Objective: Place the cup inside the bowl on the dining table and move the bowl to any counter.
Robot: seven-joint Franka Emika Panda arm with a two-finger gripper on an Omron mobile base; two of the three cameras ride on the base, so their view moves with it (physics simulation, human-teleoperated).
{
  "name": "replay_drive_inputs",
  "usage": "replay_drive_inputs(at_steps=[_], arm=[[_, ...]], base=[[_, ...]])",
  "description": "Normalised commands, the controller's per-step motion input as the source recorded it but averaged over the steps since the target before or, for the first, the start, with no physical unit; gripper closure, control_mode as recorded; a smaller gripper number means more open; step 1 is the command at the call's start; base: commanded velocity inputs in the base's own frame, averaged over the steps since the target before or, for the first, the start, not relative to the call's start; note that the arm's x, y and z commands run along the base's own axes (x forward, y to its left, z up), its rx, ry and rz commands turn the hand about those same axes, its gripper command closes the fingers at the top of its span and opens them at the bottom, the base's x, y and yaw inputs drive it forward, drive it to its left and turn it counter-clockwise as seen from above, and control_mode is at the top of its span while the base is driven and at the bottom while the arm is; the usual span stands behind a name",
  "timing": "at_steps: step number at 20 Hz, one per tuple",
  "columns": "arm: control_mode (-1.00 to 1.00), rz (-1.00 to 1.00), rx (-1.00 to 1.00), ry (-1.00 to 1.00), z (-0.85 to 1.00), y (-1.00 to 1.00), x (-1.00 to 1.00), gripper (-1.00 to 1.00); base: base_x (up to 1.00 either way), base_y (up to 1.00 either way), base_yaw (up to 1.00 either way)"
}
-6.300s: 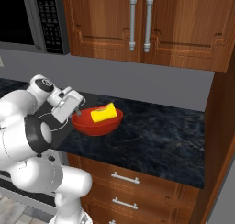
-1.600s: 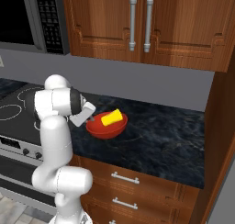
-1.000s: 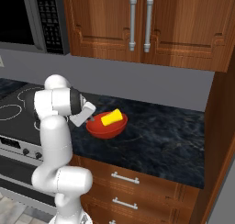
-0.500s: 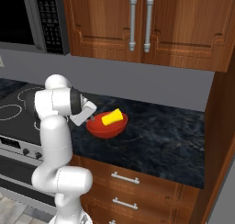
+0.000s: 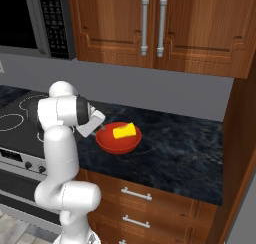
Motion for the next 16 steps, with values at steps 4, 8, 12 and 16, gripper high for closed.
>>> replay_drive_inputs(at_steps=[4, 8, 12, 16], arm=[[-1.0, 0.0, -0.01, 0.0, 0.09, 0.0, -0.04, -1.0], [-1.0, 0.0, -0.02, 0.0, 0.32, 0.0, -0.36, -1.0], [-1.0, -0.02, -0.03, 0.0, 0.47, -0.01, -0.52, -1.0], [-1.0, -0.04, 0.0, 0.0, 0.35, 0.0, -0.69, -1.0]], base=[[0.0, 0.0, 0.0], [0.0, 0.0, 0.0], [0.0, 0.0, 0.0], [0.0, 0.0, 0.0]])
